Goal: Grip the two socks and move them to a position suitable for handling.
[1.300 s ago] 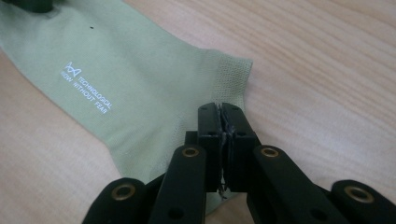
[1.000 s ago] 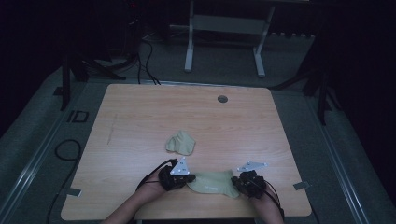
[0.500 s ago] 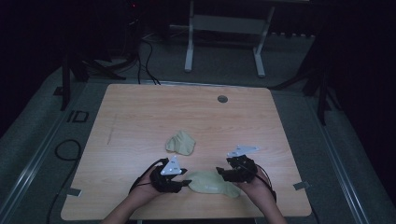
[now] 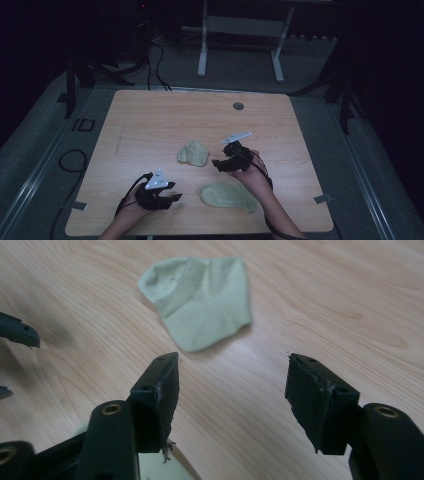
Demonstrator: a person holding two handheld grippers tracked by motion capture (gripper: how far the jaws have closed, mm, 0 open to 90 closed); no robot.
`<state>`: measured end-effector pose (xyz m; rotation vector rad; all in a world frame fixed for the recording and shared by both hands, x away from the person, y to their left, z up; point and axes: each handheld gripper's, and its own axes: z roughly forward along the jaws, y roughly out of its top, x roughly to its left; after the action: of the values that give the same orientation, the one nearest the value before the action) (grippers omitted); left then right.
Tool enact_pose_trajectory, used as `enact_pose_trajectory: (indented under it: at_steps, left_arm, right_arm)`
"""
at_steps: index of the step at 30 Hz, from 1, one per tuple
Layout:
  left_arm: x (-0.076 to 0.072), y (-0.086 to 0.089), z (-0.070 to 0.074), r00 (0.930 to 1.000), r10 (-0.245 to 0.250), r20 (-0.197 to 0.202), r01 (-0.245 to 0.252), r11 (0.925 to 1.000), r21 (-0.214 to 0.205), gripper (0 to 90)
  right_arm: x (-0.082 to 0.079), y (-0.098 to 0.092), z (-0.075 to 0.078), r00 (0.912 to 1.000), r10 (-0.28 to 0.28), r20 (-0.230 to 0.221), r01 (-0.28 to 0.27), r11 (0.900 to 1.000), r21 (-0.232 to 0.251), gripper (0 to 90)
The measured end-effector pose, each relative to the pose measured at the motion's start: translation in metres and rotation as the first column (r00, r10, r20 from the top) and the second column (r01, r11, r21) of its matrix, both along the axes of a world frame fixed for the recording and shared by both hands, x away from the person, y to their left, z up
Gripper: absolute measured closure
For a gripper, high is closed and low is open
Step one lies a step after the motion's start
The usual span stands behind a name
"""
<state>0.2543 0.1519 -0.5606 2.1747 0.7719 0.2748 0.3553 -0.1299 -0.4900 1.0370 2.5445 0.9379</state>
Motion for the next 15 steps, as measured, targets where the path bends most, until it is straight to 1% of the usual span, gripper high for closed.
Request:
enact_pose_trajectory:
  at_steps: [1, 2, 3, 4, 5, 6, 7, 8, 9, 10, 13, 15]
  left_arm:
    - [-0.002, 0.004, -0.002, 1.0, 0.009, -0.004, -0.009, 1.0, 0.001, 49.2]
    - [-0.002, 0.004, -0.002, 1.0, 0.009, -0.004, -0.009, 1.0, 0.001, 49.2]
    - [-0.002, 0.006, -0.003, 0.9999, 0.013, -0.007, -0.013, 0.9999, 0.002, 49.2]
    - [-0.003, 0.007, -0.003, 0.9999, 0.015, -0.008, -0.015, 0.9999, 0.002, 49.2]
    - [-0.003, 0.008, -0.004, 0.9998, 0.016, -0.009, -0.016, 0.9999, 0.003, 49.3]
    - [-0.003, 0.008, -0.003, 0.9999, 0.015, -0.009, -0.015, 0.9999, -0.001, 50.1]
    - [-0.003, 0.008, -0.003, 0.9999, 0.015, -0.009, -0.015, 0.9999, -0.001, 50.3]
    - [-0.003, 0.008, -0.003, 0.9998, 0.016, -0.009, -0.016, 0.9998, -0.011, 50.3]
    - [-0.003, 0.008, -0.003, 0.9998, 0.015, -0.009, -0.016, 0.9998, -0.011, 50.3]
    - [-0.003, 0.008, -0.003, 0.9999, 0.016, -0.006, -0.016, 0.9998, -0.014, 50.3]
    - [-0.003, 0.008, -0.004, 0.9999, 0.015, -0.006, -0.015, 0.9998, -0.009, 50.1]
    - [-0.003, 0.008, -0.004, 0.9999, 0.014, -0.005, -0.014, 0.9999, -0.009, 49.7]
  right_arm:
    - [0.007, 0.01, -0.002, 0.9999, 0.011, -0.006, -0.011, 0.9998, -0.016, 38.4]
    - [0.007, 0.01, -0.002, 0.9999, 0.011, -0.006, -0.011, 0.9998, -0.016, 38.4]
    - [0.015, 0.02, -0.006, 0.9993, 0.021, -0.031, -0.021, 0.9997, -0.013, 39.7]
    - [0.015, 0.02, -0.006, 0.9993, 0.021, -0.031, -0.021, 0.9997, -0.013, 39.7]
    - [0.019, 0.025, -0.008, 0.9989, 0.019, -0.043, -0.02, 0.9998, -0.01, 40.3]
    - [0.029, 0.035, -0.013, 0.9965, 0.013, -0.083, -0.012, 0.9999, 0.011, 41.6]
    - [0.029, 0.035, -0.013, 0.9965, 0.013, -0.083, -0.012, 0.9999, 0.011, 41.6]
    - [0.037, 0.045, -0.017, 0.9946, 0.013, -0.103, -0.01, 0.9995, 0.03, 41.9]
    - [0.037, 0.045, -0.017, 0.9946, 0.013, -0.103, -0.01, 0.9995, 0.03, 41.9]
    - [0.043, 0.058, -0.021, 0.995, 0.017, -0.099, -0.015, 0.9997, 0.019, 42.1]
    - [0.051, 0.075, -0.027, 0.9943, 0.021, -0.104, -0.021, 0.9998, 0.008, 41.6]
    - [0.056, 0.088, -0.032, 0.9946, 0.024, -0.101, -0.026, 0.9994, -0.021, 40.3]
